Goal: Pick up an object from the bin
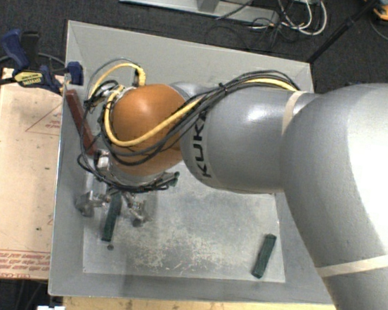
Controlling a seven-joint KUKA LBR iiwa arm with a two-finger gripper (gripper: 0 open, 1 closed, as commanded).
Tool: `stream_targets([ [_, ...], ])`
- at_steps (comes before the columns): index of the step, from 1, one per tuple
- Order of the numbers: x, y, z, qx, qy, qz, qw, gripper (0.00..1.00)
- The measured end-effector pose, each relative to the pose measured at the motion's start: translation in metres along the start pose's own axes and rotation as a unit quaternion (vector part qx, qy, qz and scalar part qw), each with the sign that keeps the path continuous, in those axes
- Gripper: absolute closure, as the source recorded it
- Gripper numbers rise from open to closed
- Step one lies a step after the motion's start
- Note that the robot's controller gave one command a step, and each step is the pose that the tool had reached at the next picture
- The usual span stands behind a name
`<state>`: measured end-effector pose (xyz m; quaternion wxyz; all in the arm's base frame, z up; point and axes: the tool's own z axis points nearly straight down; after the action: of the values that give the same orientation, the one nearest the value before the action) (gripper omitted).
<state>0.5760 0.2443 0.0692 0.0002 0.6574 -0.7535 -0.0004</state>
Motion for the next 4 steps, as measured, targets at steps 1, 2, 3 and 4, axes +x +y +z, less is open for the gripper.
stream_targets([
  [1,0.0,0.0,0.0,0.0,-0.0008,0.002,1.0,0.0],
  [2,-0.001,-0.001,-0.001,0.001,-0.0021,0.002,1.0,1.0],
  [3,-0.002,-0.001,-0.009,0.001,-0.0023,0.004,1.0,1.0],
  [4,-0.004,-0.002,-0.084,0.004,-0.0034,0.006,1.0,1.0],
])
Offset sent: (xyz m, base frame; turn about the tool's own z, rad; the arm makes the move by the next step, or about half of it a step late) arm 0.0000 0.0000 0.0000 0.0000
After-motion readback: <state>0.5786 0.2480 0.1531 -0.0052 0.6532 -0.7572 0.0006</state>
